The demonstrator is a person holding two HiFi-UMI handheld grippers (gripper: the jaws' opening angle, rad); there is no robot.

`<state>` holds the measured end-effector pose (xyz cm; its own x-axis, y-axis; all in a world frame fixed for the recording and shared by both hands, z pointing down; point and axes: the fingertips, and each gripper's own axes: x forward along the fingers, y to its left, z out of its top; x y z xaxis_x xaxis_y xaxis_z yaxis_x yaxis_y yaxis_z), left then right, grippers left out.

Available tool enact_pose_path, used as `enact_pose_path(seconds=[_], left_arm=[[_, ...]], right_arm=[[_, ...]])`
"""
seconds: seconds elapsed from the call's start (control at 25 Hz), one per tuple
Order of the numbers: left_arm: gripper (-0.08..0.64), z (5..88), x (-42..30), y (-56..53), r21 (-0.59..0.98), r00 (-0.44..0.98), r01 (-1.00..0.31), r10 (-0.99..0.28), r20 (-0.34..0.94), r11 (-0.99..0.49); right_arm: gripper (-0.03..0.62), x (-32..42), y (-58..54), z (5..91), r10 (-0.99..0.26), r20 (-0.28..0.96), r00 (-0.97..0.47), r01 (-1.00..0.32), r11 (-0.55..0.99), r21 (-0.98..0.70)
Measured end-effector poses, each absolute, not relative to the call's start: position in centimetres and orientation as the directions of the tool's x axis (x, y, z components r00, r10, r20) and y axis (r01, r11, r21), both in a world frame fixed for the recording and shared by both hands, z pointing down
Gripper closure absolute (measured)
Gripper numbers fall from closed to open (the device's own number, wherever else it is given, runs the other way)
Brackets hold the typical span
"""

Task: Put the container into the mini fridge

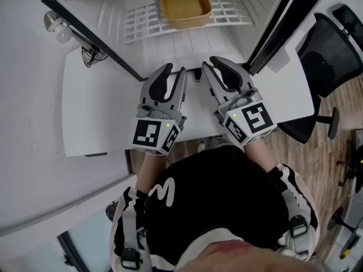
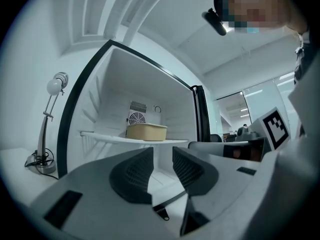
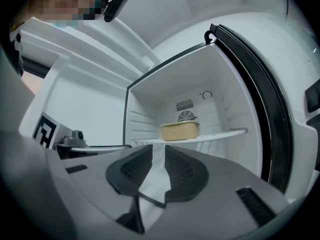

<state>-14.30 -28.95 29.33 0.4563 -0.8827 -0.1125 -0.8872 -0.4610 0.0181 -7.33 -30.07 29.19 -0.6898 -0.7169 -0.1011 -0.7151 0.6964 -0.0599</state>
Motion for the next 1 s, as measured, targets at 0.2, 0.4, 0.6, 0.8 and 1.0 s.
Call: enact_pose_path(seconds=[0.2,0.4,0.6,0.8,1.0], left_arm=[[0.449,29.7,-14.2,-28.6,0.027,0.463,-0.884,-0.880,-0.105,-0.467],[0.470,30.2,-14.0,-28.3,0.033,0.476,-0.876,-0.874,-0.099,-0.481],[0.506,30.5,-14.2,-28.1,0.035,0.470,-0.879,-0.877,-0.098,-0.475],[0.522,30.5,-14.2,-27.9,0.039,0.469,-0.879,-0.877,-0.100,-0.475],[0.523,30.7,-14.2,-27.5,0.046,0.467,-0.880,-0.878,-0.100,-0.473]], right_arm=[[0.532,-7.5,-29.7,29.7,-0.713,-0.095,-0.695,-0.709,0.701,-0.074],[0.549,-7.7,-29.2,30.0,-0.705,-0.090,-0.703,-0.702,0.709,-0.068],[0.577,-7.8,-29.0,30.6,-0.709,-0.080,-0.701,-0.706,0.705,-0.067],[0.581,-7.6,-28.8,30.7,-0.712,-0.076,-0.698,-0.711,0.702,-0.047],[0.581,-7.7,-28.3,30.7,-0.697,-0.087,-0.711,-0.695,0.716,-0.059]])
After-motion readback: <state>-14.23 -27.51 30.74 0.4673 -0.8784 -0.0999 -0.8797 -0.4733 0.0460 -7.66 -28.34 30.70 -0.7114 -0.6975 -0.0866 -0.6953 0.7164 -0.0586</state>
